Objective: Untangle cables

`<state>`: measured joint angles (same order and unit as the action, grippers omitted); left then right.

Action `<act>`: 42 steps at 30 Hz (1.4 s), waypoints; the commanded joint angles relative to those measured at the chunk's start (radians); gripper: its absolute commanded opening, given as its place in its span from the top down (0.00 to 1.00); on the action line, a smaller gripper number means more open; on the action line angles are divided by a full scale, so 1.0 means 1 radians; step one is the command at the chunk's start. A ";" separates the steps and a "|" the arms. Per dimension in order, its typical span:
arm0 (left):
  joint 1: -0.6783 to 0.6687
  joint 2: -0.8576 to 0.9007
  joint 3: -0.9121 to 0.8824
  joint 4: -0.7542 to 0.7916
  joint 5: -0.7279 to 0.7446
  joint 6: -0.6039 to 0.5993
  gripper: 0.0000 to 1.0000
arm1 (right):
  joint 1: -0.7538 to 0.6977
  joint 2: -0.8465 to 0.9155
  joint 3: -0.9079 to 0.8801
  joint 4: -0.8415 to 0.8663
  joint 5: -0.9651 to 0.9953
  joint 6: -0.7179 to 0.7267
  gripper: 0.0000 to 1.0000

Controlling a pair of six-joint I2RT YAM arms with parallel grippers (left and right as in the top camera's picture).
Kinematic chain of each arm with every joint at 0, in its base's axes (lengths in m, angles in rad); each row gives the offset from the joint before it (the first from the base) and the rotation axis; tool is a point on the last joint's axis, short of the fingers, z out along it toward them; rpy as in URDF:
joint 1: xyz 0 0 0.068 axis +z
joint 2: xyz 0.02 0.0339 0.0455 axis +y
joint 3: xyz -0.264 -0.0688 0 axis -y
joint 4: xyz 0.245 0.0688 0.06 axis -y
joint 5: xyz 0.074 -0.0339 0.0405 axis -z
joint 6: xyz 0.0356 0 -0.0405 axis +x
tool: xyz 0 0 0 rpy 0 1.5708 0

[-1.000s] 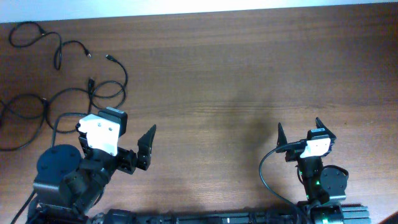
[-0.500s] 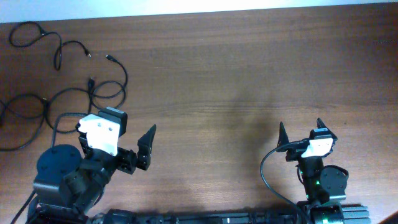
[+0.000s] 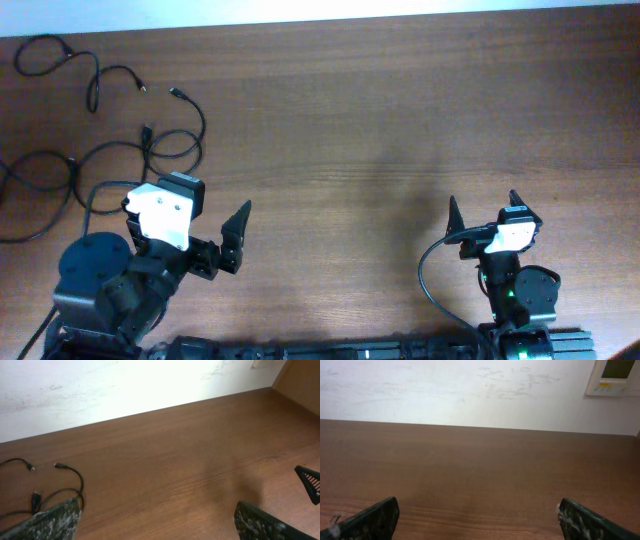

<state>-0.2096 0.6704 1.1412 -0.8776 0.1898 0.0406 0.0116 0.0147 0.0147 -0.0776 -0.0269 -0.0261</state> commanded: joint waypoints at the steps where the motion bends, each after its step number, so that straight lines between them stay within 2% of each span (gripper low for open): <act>1: -0.004 -0.002 0.000 -0.006 -0.020 -0.010 0.01 | -0.006 -0.011 -0.009 -0.001 0.012 0.008 0.01; 3: -0.001 -0.007 -0.037 0.005 -0.040 -0.001 0.01 | -0.006 -0.011 -0.009 -0.001 0.012 0.008 0.01; 5: 0.053 -0.046 -0.129 0.079 -0.040 0.066 0.01 | -0.006 -0.011 -0.009 -0.001 0.012 0.008 0.01; 7: 0.166 -0.185 -0.336 0.191 -0.037 0.066 0.01 | -0.006 -0.011 -0.009 -0.001 0.012 0.008 0.01; 8: 0.182 -0.248 -0.403 0.231 -0.042 0.074 0.01 | -0.006 -0.011 -0.009 -0.001 0.012 0.008 0.01; 9: 0.200 -0.379 -0.541 0.348 -0.041 0.188 0.01 | -0.006 -0.011 -0.009 -0.001 0.012 0.008 0.01; 10: 0.202 -0.449 -0.636 0.444 -0.041 0.232 0.01 | -0.006 -0.011 -0.009 -0.001 0.012 0.008 0.01; 12: 0.206 -0.548 -0.846 0.684 -0.036 0.233 0.01 | -0.006 -0.011 -0.009 -0.001 0.012 0.008 0.01; 14: 0.233 -0.598 -0.955 0.797 -0.037 0.234 0.01 | -0.006 -0.011 -0.009 -0.001 0.012 0.008 0.01; 18: 0.272 -0.666 -1.049 0.825 -0.038 0.229 0.01 | -0.006 -0.011 -0.009 -0.001 0.012 0.008 0.01; 20: 0.272 -0.666 -1.105 0.867 -0.088 0.101 0.01 | -0.006 -0.011 -0.009 -0.001 0.012 0.008 0.01; 24: 0.272 -0.666 -1.133 0.795 -0.193 -0.100 0.01 | -0.006 -0.011 -0.009 -0.001 0.012 0.008 0.01; 30: 0.270 -0.666 -1.133 0.794 -0.194 -0.093 0.01 | -0.006 -0.011 -0.009 -0.001 0.012 0.008 0.01; 34: 0.255 -0.666 -1.133 0.794 -0.193 -0.010 0.01 | -0.006 -0.011 -0.009 -0.001 0.012 0.008 0.01; 42: 0.255 -0.666 -1.133 0.794 -0.194 -0.051 0.01 | -0.006 -0.011 -0.009 -0.001 0.012 0.008 0.01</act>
<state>0.0509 0.0120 0.0101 -0.0742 0.0101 0.0021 0.0090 0.0109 0.0135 -0.0761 -0.0238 -0.0257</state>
